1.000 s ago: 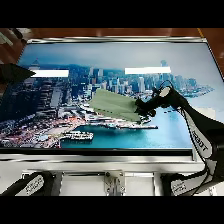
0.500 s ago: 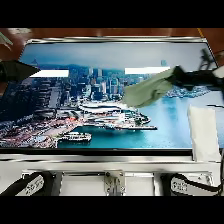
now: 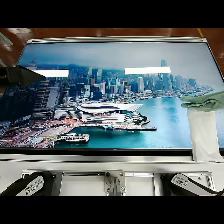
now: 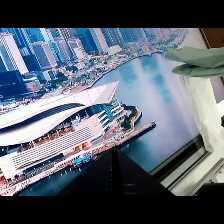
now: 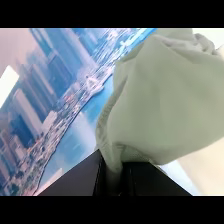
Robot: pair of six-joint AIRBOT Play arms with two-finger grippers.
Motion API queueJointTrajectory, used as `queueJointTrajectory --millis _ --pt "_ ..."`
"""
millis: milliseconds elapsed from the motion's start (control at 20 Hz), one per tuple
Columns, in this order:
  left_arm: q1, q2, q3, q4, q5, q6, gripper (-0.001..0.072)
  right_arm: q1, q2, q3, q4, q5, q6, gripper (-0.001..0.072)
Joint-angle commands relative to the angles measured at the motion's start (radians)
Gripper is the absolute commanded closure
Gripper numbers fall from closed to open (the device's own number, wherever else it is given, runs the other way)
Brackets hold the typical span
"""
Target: Fold the shirts.
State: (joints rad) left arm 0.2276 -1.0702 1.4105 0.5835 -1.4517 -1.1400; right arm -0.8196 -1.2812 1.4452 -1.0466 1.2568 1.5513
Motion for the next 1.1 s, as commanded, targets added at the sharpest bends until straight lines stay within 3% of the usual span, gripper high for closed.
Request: queueJointTrajectory --millis 0,200,550,700,900,950,1000,1050 --pt "-0.009 0.000 0.000 0.000 -0.029 0.001 0.0669 -0.073 0.004 0.003 -0.026 -0.103 -0.002 0.0643" --pt "-0.018 0.000 0.000 0.000 -0.019 0.001 0.0669 -0.069 0.004 0.003 -0.077 -0.159 -0.018 0.0643" --pt "-0.018 -0.008 -0.003 0.001 -0.015 0.003 0.0669 -0.069 0.006 -0.123 -0.423 0.210 -0.013 0.0643" --pt "-0.018 -0.008 -0.002 0.001 -0.015 0.002 0.0669 -0.069 0.021 -0.283 -0.489 0.262 0.017 0.0642" --pt "-0.018 -0.008 -0.002 0.000 -0.015 0.002 0.0669 -0.069 0.030 -0.452 -0.581 0.230 0.070 0.0633" --pt "-0.018 -0.008 -0.002 0.000 -0.015 0.002 0.0669 -0.069 0.030 -0.464 -0.624 0.222 0.082 0.0592" --pt "-0.018 -0.008 -0.002 0.000 -0.015 0.002 0.0669 -0.069 0.031 -0.462 -0.671 0.223 0.083 0.0388" --pt "-0.018 -0.008 -0.002 0.000 -0.015 0.002 0.0669 -0.069 0.030 -0.451 -0.727 0.244 0.074 0.0129"
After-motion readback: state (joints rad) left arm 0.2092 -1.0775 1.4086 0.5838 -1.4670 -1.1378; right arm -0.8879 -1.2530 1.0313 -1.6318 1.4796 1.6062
